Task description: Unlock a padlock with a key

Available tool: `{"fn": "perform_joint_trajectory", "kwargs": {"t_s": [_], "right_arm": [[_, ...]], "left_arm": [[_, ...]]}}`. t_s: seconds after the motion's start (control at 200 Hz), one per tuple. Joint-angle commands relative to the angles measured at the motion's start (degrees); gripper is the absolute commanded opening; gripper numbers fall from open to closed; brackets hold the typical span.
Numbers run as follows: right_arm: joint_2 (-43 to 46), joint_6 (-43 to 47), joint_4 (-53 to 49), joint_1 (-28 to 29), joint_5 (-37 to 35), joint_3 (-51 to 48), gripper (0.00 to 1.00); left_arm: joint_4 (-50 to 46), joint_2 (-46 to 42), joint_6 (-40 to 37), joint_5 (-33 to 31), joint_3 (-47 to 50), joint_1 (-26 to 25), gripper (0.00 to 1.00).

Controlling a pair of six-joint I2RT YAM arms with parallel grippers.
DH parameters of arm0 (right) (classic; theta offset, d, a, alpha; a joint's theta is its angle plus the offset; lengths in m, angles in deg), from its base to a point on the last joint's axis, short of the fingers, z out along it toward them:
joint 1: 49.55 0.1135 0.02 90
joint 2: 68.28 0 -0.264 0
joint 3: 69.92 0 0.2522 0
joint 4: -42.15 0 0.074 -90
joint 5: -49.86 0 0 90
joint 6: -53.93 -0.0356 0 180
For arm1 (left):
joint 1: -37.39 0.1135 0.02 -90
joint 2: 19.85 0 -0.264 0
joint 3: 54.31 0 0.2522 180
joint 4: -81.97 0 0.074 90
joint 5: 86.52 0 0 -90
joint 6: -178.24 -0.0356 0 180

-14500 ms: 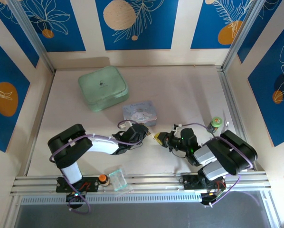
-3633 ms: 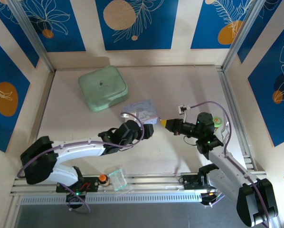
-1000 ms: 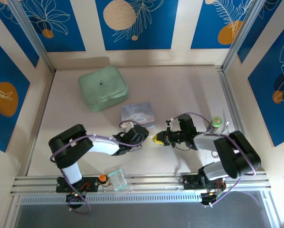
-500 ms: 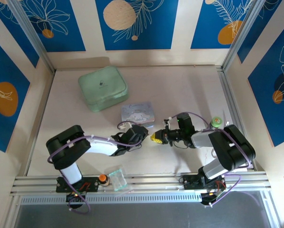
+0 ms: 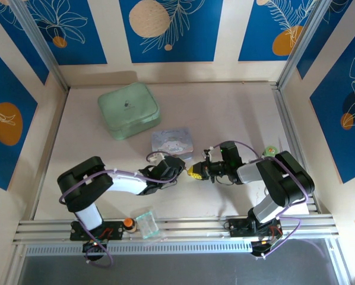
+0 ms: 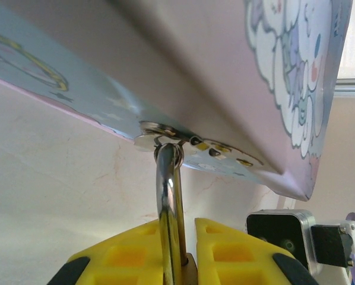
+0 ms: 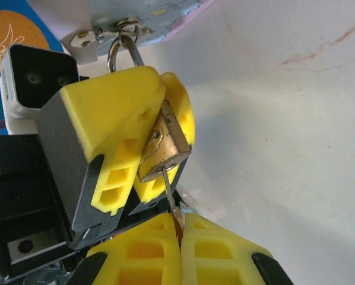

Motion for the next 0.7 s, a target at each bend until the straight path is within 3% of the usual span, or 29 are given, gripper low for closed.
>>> {"fn": "perform_joint_trajectory", "kwargs": {"t_s": [0.0,0.275,0.54,0.695], "right_arm": [[-1.33,-1.67,3.67,-0.01,-0.04,1.14,0.0],[-2.21,-2.61,5.02,0.15,-2.06,2.3,0.0],[-7.28,-10.02,22.43,0.71,-3.2,0.45,0.0],[-6.09,-8.74,20.42,2.51,-5.9,0.44,0.0]], "left_arm": [[-1.58,-1.19,2.5,2.18,1.02,0.47,0.0],[1.8,-2.07,3.89,3.82,2.66,0.3,0.0],[5.23,-2.38,5.94,5.8,3.59,0.3,0.0],[5.34,-2.44,6.81,4.93,3.68,0.3,0.0]]}}
